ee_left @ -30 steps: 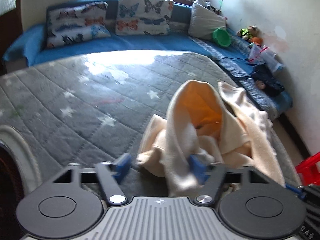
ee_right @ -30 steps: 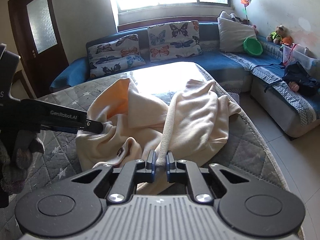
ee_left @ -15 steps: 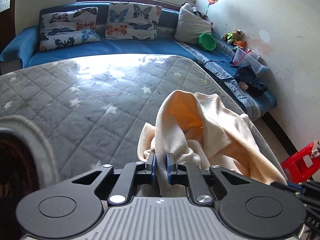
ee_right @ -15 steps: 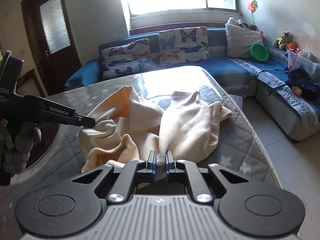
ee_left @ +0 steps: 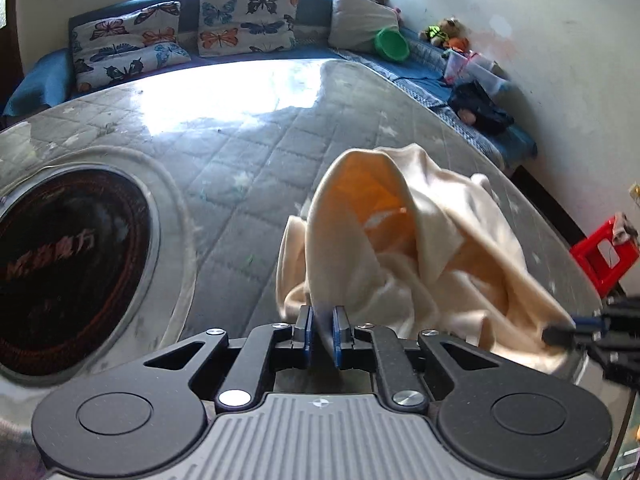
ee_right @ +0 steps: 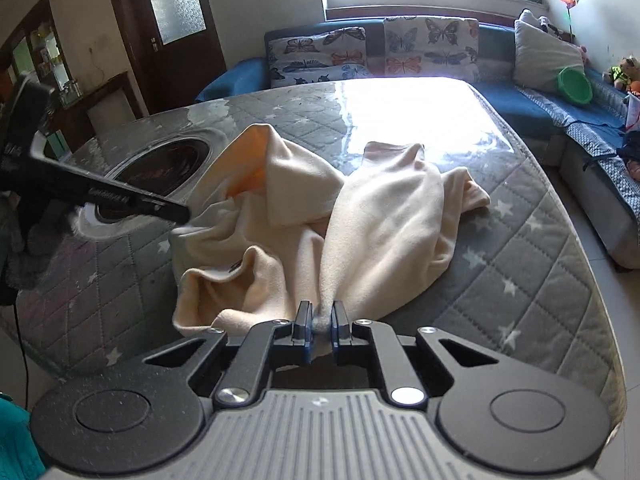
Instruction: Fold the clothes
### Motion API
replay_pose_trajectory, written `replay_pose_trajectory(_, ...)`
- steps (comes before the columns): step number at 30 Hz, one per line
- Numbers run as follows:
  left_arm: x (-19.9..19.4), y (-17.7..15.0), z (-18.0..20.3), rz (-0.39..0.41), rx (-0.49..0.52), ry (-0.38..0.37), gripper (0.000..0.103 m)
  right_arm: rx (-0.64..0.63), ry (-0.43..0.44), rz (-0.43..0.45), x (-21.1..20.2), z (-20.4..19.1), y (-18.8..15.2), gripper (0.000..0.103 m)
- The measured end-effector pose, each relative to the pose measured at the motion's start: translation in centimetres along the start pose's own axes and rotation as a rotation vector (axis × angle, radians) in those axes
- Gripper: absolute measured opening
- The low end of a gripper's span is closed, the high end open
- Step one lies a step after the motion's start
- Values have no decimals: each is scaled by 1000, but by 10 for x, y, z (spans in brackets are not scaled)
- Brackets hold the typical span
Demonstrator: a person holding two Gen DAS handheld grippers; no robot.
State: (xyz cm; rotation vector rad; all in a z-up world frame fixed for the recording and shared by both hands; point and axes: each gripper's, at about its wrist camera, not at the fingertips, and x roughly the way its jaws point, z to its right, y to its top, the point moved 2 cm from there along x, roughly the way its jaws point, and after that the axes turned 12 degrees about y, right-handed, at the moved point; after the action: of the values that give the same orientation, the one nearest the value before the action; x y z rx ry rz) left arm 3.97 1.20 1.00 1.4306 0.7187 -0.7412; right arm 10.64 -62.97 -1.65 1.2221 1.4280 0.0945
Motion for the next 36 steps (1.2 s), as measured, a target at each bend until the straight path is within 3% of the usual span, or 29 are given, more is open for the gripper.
replay_pose_trajectory(5, -8, 0, -7, 26, -11, 27, 16, -18, -10, 17, -1, -8, 8, 14)
replay_pose_trajectory(7, -10, 7, -8, 44, -19, 28, 32, -28, -12, 21, -3, -6, 11, 17)
replay_pose_trajectory(8, -10, 10, -7, 53, -22, 32, 46, -30, -18, 24, -3, -6, 14, 18)
replay_pose_trajectory(14, 8, 27, 3, 68, -34, 78, 56, -39, -48, 46, 1, 1, 31, 28)
replay_pose_trajectory(18, 24, 37, 9, 66, -37, 93, 56, -44, -61, 60, 5, 14, 40, 35)
replay_pose_trajectory(31, 41, 46, 31, 90, 26, 141, 56, -28, -78, 44, 32, 39, 46, 40)
replay_pose_trajectory(32, 42, 46, 32, 93, 31, 141, 55, -25, -81, 43, 33, 40, 46, 40)
replay_pose_trajectory(36, 40, 44, 35, 107, 52, 126, 28, -17, -79, 44, 28, 48, 43, 41)
